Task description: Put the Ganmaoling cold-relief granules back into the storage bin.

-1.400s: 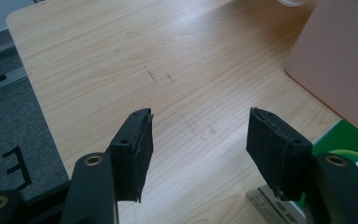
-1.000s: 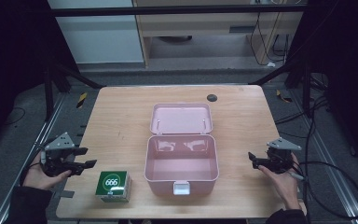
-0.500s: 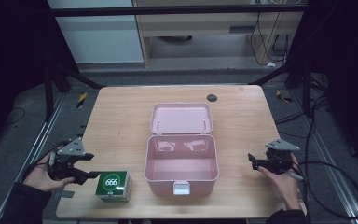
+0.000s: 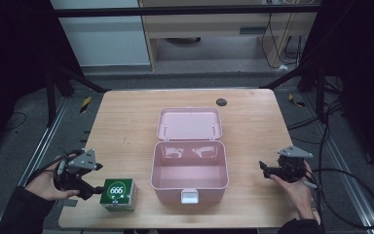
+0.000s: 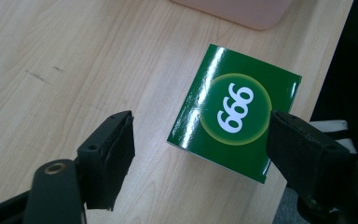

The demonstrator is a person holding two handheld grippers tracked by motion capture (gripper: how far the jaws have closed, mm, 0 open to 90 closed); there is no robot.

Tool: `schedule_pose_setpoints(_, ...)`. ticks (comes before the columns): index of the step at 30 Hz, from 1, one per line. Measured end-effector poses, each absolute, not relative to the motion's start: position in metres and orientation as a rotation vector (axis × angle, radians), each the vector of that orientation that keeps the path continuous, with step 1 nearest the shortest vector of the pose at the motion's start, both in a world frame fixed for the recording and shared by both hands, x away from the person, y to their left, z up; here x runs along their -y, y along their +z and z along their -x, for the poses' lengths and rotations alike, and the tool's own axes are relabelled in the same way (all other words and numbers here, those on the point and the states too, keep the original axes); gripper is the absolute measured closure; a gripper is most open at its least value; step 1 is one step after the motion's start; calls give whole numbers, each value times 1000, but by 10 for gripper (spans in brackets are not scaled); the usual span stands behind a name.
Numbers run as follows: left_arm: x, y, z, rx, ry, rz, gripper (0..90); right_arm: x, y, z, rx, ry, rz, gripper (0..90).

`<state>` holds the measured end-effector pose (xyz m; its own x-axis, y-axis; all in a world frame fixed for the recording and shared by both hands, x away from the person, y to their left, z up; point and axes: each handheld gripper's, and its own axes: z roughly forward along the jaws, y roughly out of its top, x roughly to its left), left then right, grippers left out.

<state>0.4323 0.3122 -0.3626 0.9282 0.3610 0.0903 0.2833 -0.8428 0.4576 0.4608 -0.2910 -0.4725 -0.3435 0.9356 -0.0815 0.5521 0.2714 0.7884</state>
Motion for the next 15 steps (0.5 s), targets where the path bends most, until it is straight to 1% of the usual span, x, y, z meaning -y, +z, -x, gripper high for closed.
schedule_pose_setpoints(10,-300,-361,-432,-374,230,-2695,169,290,-474,-461,-2004,892,-1331,74)
schedule_pose_setpoints(15,-296,-361,-431,-355,220,-2724,163,290,-475,-461,-2007,890,-1331,73)
